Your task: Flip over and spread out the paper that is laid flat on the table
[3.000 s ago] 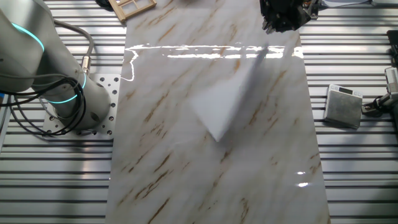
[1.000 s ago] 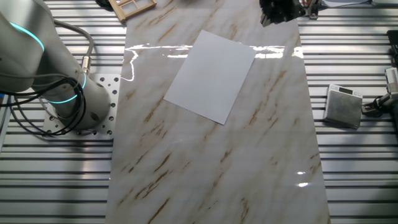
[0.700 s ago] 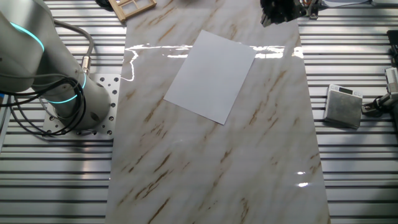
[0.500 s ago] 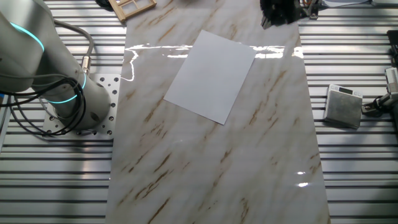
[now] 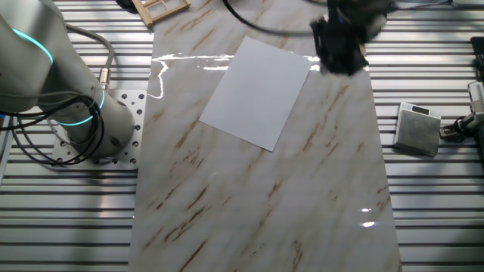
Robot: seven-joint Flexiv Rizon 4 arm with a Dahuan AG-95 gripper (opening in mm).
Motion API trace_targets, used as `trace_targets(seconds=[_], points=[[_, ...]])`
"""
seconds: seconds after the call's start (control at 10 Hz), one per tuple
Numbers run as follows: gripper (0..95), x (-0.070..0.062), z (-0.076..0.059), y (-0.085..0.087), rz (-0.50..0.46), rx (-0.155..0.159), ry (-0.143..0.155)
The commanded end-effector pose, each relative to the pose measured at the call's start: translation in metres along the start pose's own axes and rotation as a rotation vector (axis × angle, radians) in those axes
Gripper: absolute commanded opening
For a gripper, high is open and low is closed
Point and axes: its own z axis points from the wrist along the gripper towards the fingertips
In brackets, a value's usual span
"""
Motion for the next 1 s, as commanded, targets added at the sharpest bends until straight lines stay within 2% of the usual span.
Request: trace_targets(seconds=[0.1,0.3,0.4,0.7,0.8,1.0], points=[[0.0,0.004,0.013,-0.037,-0.062,-0.002,0.007],[0.0,0.01,0.02,-0.059,-0.092,-0.005,0.005],[0.0,0.012,0.019,-0.059,-0.078,-0.001,0.007],[0.0,0.012,0.019,-0.059,-0.024,-0.038,0.035],[0.0,0.012,0.019,-0.059,0.016,-0.049,0.056],[0.0,0.012,0.019,-0.059,0.019,-0.05,0.057]])
